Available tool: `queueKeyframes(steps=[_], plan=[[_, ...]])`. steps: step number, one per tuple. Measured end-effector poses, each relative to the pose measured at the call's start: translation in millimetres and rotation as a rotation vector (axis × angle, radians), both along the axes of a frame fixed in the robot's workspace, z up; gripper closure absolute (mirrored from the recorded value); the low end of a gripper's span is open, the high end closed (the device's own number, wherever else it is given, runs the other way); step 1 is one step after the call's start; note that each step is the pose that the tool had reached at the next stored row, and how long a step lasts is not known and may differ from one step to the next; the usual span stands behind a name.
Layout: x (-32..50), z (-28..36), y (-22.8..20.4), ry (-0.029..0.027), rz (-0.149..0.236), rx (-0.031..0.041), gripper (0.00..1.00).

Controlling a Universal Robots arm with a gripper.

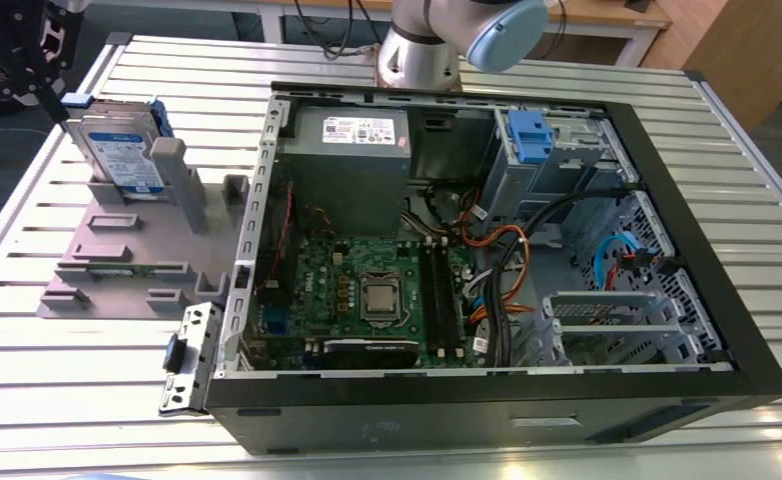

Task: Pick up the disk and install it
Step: 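Pick up the disk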

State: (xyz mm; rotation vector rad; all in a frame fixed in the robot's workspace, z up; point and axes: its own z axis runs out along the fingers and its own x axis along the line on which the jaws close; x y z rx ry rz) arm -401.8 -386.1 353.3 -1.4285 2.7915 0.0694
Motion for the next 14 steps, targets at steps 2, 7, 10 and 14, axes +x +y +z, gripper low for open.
queueKeyframes(steps=[2,7,10,14], plan=[[0.0,0.0,0.0,0.0,0.003,0.0,0.89],[0.0,0.0,0.0,0.0,0.01,0.0,0.89],[0.0,0.0,0.0,0.0,0.015,0.0,0.89],[0.0,0.0,0.0,0.0,0.021,0.0,0.89]])
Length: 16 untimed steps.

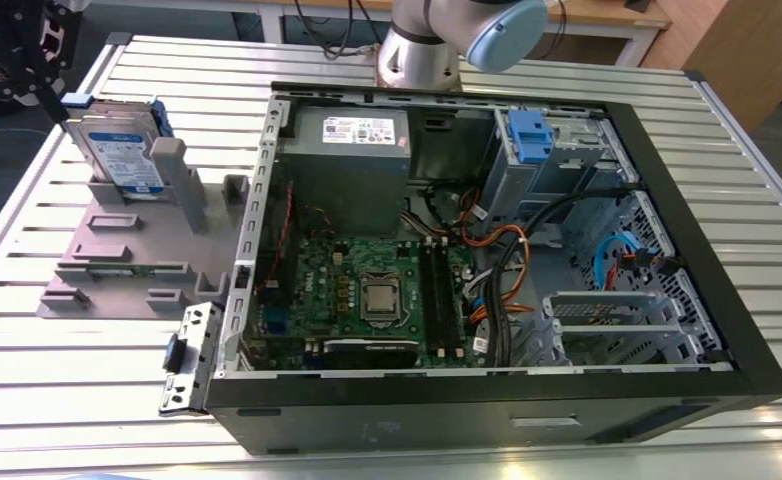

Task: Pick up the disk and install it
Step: 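Pick up the disk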

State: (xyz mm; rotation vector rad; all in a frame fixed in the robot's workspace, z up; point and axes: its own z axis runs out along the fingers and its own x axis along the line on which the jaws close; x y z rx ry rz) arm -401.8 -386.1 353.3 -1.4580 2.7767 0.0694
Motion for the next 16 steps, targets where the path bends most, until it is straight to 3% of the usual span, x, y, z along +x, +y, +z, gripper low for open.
queueKeyframes(steps=[16], plan=[[0.0,0.0,0.0,0.0,0.024,0.0,0.89]])
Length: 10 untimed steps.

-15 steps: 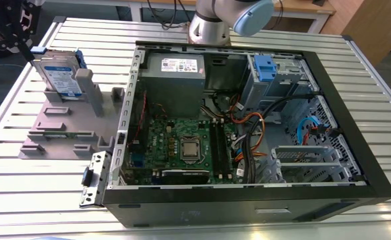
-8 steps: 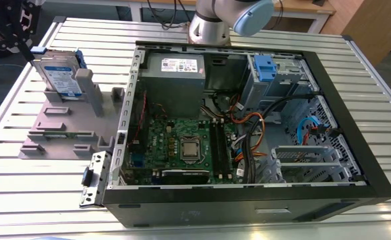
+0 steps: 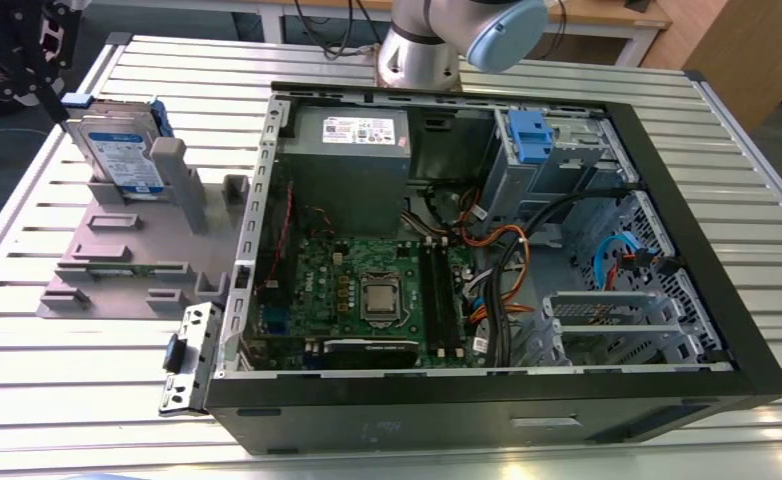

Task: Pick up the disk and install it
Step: 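Pick up the disk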

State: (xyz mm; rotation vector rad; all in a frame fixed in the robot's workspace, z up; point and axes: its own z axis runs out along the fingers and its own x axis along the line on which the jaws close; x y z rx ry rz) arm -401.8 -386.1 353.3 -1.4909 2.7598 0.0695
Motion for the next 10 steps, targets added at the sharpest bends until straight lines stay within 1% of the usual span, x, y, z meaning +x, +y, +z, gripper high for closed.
queueKeyframes(steps=[10], plan=[[0.0,0.0,0.0,0.0,0.014,0.0,0.89]])
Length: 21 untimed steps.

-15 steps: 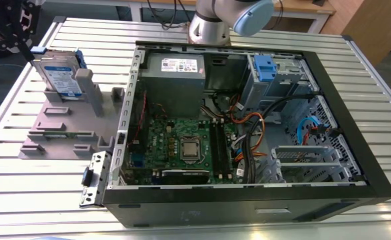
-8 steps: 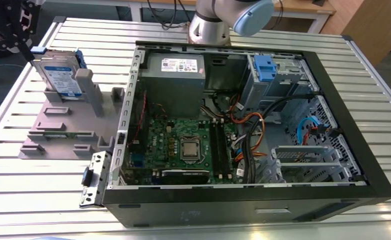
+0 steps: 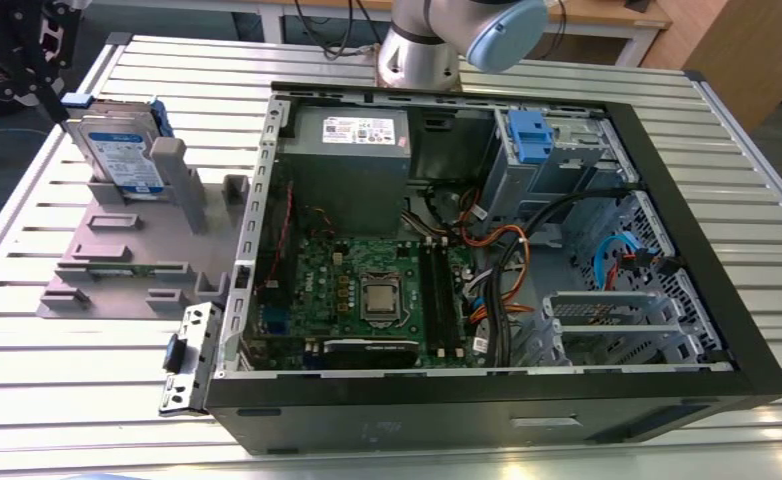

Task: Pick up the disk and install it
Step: 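Pick up the disk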

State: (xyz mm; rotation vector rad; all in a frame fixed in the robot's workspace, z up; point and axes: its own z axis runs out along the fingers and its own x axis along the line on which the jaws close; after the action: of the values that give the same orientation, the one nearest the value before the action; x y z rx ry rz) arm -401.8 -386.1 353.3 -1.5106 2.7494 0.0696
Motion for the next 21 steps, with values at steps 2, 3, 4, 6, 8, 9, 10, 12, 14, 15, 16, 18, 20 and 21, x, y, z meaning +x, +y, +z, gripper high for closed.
queueKeyframes(steps=[2,3,4,6,8,9,10,12,14,15,16,18,20,21], plan=[[0.0,0.0,0.0,0.0,0.003,0.0,0.89],[0.0,0.0,0.0,0.0,0.004,0.0,0.89],[0.0,0.0,0.0,0.0,0.005,0.0,0.89],[0.0,-0.1,0.0,-0.0001,0.008,0.0,0.89],[0.0,-0.1,0.0,-0.0001,0.01,0.0,0.89],[0.0,-0.1,0.0,0.0,0.012,0.0,0.89],[0.0,-0.1,0.0,0.0,0.013,0.0,0.89],[0.0,-0.1,0.0,0.0,0.016,0.0,0.89],[0.0,-0.1,0.0,0.0,0.018,0.0,0.89],[0.0,-0.1,0.0,0.0,0.019,0.0,0.89],[0.0,-0.1,0.0,0.0,0.021,0.0,0.89],[0.0,-0.1,0.0,0.0,0.023,0.0,0.89],[0.0,-0.1,0.0,0.0,0.026,0.0,0.89],[0.0,-0.1,0.0,0.0,0.027,0.0,0.89]])
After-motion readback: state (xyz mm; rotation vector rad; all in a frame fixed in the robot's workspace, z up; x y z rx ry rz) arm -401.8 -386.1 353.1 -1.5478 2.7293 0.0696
